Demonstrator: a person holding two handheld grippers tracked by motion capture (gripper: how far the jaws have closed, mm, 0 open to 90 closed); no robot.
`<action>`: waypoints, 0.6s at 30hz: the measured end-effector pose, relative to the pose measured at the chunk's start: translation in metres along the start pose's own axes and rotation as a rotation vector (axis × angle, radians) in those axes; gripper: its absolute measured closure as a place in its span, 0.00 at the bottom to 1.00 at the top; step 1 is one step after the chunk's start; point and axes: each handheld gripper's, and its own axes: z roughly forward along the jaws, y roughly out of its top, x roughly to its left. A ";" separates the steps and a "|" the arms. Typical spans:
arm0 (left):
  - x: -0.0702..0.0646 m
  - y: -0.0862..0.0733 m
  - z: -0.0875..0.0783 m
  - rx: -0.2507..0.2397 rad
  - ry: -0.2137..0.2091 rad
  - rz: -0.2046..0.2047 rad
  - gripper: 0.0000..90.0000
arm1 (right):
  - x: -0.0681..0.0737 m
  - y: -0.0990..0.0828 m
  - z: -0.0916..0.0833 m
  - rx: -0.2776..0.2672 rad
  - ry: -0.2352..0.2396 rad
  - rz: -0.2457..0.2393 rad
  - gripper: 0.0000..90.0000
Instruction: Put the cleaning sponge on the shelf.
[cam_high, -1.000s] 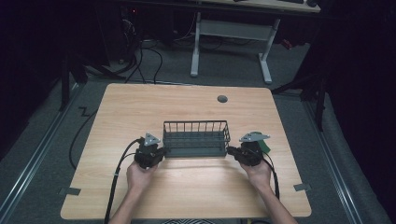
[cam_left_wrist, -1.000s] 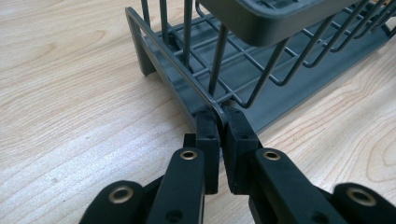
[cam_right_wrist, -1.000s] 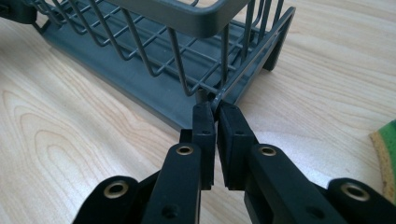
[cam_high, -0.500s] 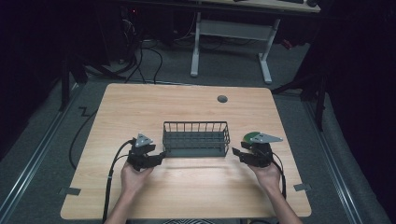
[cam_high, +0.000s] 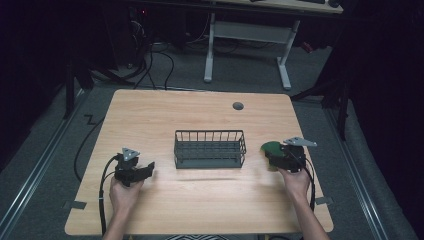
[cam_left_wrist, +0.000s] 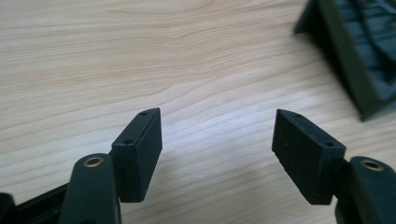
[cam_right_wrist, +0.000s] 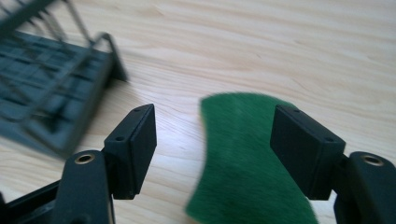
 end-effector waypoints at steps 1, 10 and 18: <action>0.003 -0.001 0.000 0.001 0.008 -0.006 0.37 | -0.002 -0.001 0.002 0.011 -0.011 0.002 0.35; 0.013 -0.010 0.007 -0.005 0.061 -0.006 0.37 | -0.016 -0.006 0.016 0.074 -0.067 0.027 0.28; 0.011 -0.010 0.008 0.002 0.094 -0.002 0.34 | -0.017 -0.008 0.029 0.120 -0.078 0.013 0.25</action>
